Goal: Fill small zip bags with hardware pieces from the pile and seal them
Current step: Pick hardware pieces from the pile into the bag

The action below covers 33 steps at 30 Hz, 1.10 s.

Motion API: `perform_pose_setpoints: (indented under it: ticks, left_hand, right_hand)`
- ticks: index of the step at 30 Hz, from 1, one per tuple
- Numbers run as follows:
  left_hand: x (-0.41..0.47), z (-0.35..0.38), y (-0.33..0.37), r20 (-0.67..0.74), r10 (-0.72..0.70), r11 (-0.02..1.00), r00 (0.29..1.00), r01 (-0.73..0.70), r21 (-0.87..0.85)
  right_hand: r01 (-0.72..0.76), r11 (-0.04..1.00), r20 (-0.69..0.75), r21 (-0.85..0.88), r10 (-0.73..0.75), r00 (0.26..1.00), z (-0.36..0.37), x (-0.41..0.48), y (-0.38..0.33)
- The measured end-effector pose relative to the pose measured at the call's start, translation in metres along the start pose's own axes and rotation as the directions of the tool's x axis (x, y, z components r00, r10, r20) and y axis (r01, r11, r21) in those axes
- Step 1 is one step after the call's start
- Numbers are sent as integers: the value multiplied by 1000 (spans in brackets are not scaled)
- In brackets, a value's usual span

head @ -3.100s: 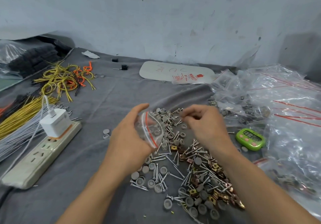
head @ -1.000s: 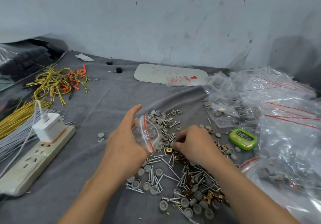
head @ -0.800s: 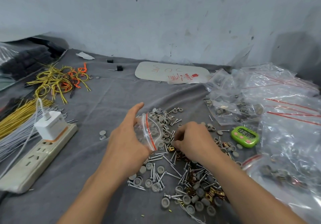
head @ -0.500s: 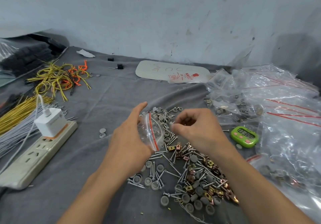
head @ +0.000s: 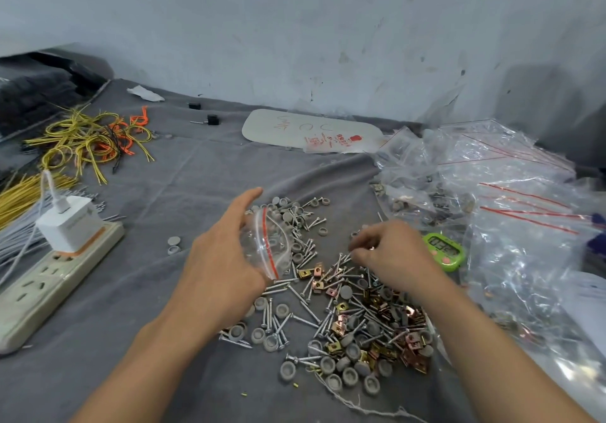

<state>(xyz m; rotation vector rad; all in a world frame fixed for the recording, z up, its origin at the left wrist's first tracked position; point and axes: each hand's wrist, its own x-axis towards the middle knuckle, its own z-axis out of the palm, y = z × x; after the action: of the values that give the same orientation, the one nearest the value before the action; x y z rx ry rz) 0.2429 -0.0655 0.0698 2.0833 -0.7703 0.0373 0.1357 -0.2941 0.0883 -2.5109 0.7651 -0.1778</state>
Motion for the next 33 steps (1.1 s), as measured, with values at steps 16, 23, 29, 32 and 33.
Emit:
perform_pose_setpoints:
  ticks: [16, 23, 29, 32, 33]
  left_hand:
    - [2, -1, -3, -9, -25, 996, 1000, 25, 85]
    - [-2, 1, 3, -14, -38, 983, 999, 40, 181]
    - [-8, 10, 5, -4, 16, 956, 1000, -14, 294]
    - [-10, 11, 6, 32, 32, 952, 999, -40, 303]
    - [-11, 12, 7, 36, 33, 949, 999, -43, 313]
  right_hand:
    - [76, 985, 118, 156, -95, 988, 6, 0, -16]
    - [37, 983, 169, 182, -68, 983, -6, -11, -10]
    - [35, 938, 204, 346, -112, 972, -1, -20, -8]
    - [-24, 830, 233, 558, -128, 964, -4, -25, -4]
    - [-51, 787, 244, 615, -128, 961, -5, -27, -3]
